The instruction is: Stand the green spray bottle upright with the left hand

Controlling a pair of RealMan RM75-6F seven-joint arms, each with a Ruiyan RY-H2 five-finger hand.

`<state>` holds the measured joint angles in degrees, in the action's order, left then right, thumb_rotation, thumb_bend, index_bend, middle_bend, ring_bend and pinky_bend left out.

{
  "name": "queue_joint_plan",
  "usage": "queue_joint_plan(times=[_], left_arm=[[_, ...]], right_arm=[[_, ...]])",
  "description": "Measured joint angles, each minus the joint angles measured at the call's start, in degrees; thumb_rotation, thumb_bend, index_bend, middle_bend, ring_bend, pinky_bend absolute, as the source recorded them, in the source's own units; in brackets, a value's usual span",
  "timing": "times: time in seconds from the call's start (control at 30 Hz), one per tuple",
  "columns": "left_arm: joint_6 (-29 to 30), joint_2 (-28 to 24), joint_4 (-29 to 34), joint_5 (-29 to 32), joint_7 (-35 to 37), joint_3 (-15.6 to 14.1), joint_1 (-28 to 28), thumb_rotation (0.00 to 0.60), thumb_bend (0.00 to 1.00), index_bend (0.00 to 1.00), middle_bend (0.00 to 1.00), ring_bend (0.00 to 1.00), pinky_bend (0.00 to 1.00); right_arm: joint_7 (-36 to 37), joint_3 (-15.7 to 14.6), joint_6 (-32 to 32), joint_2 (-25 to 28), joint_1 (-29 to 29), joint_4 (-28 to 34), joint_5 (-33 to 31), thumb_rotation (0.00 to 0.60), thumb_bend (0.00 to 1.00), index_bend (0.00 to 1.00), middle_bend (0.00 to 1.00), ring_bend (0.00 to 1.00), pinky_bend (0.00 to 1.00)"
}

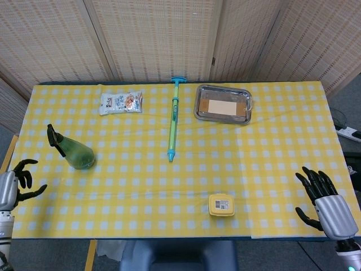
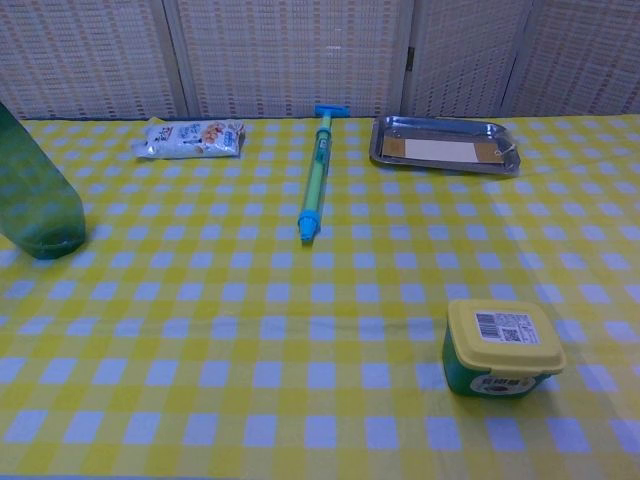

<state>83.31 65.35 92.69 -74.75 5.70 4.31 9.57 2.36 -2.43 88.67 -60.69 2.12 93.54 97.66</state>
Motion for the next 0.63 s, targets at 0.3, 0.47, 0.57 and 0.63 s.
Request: queue_joint_plan(times=[0.3, 0.47, 0.57, 0.63], left_arm=[[6.7, -3.3, 7.0, -17.0, -4.9, -10.6, -7.1, 0.600, 0.19, 0.04, 0.00, 0.00, 0.00], [7.9, -1.9, 7.3, -19.7, -11.7, -11.1, -8.1, 0.600, 0.18, 0.00, 0.00, 0.00, 0.00], [9.5, -0.4, 6.2, -19.8, -14.1, -10.0, -8.8, 0.600, 0.18, 0.00, 0.00, 0.00, 0.00], [10.6, 0.2, 5.2, -19.8, -14.6, -9.2, -9.3, 0.600, 0.17, 0.00, 0.00, 0.00, 0.00]], right_arm=[[-2.6, 0.0, 0.2, -1.0, -0.1, 0.1, 0.5, 0.600, 0.33, 0.00, 0.00, 0.00, 0.00], [-4.1, -0.2, 0.6, -1.5, -0.4, 0.2, 1.3, 0.600, 0.33, 0.00, 0.00, 0.00, 0.00], [-4.8, -0.5, 0.7, -1.9, -0.5, 0.2, 1.9, 0.600, 0.33, 0.00, 0.00, 0.00, 0.00], [-4.9, -0.5, 0.4, -2.0, -0.4, 0.2, 1.8, 0.600, 0.33, 0.00, 0.00, 0.00, 0.00]])
